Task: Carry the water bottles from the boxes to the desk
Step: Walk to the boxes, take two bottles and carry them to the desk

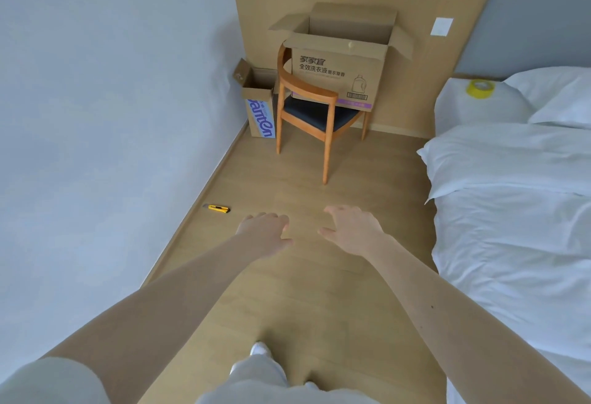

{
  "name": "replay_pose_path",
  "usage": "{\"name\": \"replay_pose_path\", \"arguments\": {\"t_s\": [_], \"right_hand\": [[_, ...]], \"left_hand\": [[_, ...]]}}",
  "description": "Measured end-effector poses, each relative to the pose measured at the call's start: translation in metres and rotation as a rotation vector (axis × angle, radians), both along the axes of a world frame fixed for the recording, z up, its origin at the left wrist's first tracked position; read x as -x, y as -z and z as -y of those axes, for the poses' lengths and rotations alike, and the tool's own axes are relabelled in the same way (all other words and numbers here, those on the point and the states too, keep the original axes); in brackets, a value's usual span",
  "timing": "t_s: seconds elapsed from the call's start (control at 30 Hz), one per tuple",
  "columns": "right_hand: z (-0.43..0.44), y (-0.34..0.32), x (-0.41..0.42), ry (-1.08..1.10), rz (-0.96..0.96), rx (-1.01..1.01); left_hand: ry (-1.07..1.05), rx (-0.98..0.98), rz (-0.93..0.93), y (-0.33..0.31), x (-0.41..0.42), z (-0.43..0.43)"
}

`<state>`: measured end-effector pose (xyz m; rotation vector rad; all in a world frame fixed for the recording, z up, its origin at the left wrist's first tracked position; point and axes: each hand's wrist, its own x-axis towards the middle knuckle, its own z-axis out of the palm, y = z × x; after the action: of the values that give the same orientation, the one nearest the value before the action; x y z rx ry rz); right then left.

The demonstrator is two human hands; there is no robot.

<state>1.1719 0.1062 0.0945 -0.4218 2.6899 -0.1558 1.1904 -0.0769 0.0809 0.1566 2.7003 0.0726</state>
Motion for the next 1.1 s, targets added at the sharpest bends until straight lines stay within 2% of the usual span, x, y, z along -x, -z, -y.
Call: {"name": "replay_pose_path", "arguments": {"t_s": [0.33,0.73,1.1], "right_hand": [[-0.009,0.016,0.099,0.154,0.022,-0.034],[0.058,-0.004,0.269,0.192,-0.008,-0.052],[0.071,0.009,0.373,0.222,0.03,-0.043]], "left_hand": [[0.174,-0.035,0.066,0.017,0.126,-0.005],[0.216,-0.084,-0.02,-0.001,0.32,0.061],[0.241,-0.098,0.022,0.018,0.428,0.073]]}}
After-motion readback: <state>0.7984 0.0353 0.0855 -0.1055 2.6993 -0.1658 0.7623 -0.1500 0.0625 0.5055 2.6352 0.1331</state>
